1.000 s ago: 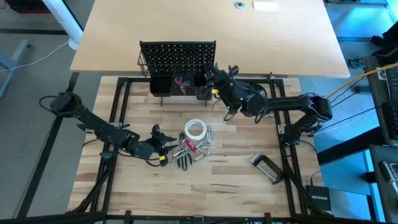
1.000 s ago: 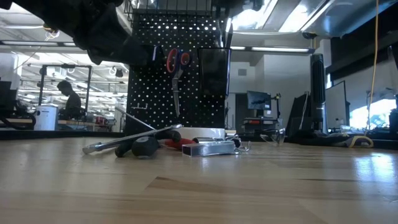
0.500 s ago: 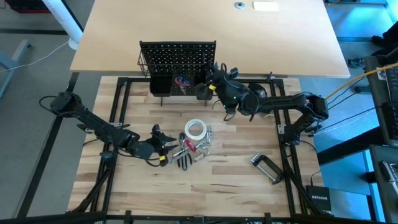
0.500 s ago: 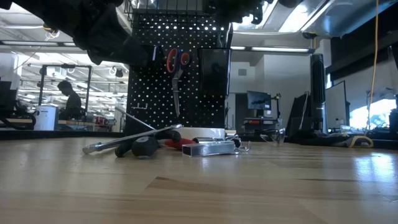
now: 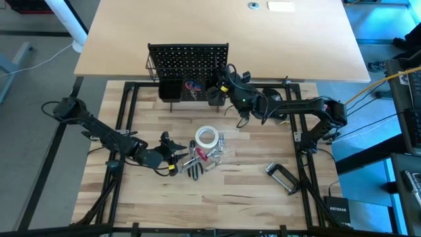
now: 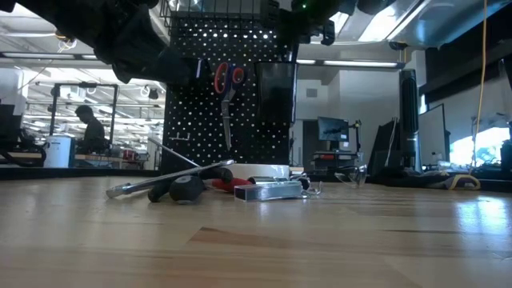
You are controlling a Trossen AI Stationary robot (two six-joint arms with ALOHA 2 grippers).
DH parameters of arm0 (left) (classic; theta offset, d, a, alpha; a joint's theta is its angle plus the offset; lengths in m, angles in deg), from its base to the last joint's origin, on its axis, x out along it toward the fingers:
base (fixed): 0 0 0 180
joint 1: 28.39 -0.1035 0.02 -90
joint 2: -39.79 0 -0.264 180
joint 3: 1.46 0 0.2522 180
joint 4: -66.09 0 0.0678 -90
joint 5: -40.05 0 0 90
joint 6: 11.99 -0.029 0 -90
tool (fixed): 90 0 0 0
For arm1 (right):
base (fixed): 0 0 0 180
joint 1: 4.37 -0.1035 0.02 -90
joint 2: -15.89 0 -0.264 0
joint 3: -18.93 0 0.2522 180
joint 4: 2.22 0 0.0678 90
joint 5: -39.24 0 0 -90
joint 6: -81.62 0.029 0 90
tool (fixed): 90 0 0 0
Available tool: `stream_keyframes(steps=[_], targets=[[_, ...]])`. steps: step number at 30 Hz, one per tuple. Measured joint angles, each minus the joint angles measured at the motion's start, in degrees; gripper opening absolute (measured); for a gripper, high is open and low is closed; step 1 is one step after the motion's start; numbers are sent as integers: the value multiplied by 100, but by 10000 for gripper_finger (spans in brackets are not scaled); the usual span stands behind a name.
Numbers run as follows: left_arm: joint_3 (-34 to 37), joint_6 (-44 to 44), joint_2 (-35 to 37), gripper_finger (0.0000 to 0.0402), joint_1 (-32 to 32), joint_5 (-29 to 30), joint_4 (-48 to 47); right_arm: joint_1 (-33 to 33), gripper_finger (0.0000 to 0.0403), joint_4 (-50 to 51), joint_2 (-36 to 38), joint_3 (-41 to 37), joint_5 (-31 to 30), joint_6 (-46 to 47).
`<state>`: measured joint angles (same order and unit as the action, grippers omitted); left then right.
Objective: Hang tools onto peg board
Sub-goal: Put the black slip-joint pliers into the right black bin on the peg board
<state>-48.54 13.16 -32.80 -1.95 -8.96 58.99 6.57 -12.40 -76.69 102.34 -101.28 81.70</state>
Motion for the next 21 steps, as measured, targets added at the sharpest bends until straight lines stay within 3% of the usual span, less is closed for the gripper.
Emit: stream_keyframes(steps=[4, 14, 21], targets=[[0, 18, 0, 120, -2, 0, 2, -6, 68, 31, 0, 1, -92, -11], [0, 20, 0, 120, 0, -1, 0, -4, 141, 151, 4, 2, -108, -35], [0, 22, 0, 120, -1, -2, -1, -24, 147, 140, 66, 2, -96, -55]])
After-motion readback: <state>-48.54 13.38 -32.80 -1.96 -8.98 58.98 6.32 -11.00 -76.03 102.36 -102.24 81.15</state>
